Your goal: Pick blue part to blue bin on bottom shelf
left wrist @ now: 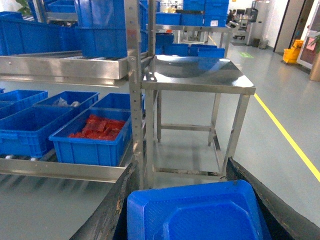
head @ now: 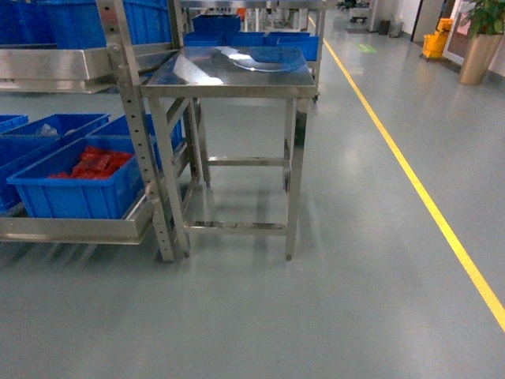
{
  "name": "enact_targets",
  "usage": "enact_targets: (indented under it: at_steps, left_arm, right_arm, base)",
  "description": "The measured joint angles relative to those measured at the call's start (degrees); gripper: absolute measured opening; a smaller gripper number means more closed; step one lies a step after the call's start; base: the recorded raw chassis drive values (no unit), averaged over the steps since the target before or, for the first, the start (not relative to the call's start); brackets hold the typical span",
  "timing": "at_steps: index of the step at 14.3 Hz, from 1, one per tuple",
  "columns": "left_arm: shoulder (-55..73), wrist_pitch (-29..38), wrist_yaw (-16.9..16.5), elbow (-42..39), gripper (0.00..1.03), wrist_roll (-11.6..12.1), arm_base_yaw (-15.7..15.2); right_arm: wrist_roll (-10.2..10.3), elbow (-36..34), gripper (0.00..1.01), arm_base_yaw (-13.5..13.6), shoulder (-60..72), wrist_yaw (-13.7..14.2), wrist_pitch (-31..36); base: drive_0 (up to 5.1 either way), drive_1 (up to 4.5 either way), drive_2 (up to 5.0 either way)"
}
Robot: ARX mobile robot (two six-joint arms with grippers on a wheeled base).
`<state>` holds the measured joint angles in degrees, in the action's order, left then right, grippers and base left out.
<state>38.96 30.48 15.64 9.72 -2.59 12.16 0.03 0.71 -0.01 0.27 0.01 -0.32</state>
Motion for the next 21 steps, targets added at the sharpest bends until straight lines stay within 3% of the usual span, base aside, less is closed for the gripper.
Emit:
enact_targets:
  at_steps: [18, 21]
  left_arm:
    - [0.0, -0.2, 0.0, 0.0, 0.44, 0.0, 0.0]
    - [0.4, -0.2, 0.0, 0.0, 0.44, 0.0, 0.0]
  right_arm:
    - [0.0, 0.0, 0.98, 0.0, 0.0, 0.0, -0.4]
    - [0.0, 0.0, 0.98, 0.0, 0.0, 0.0, -0.1]
  base:
    - [0.0, 4.33, -4.3]
    - [0.0, 1.18, -1.2]
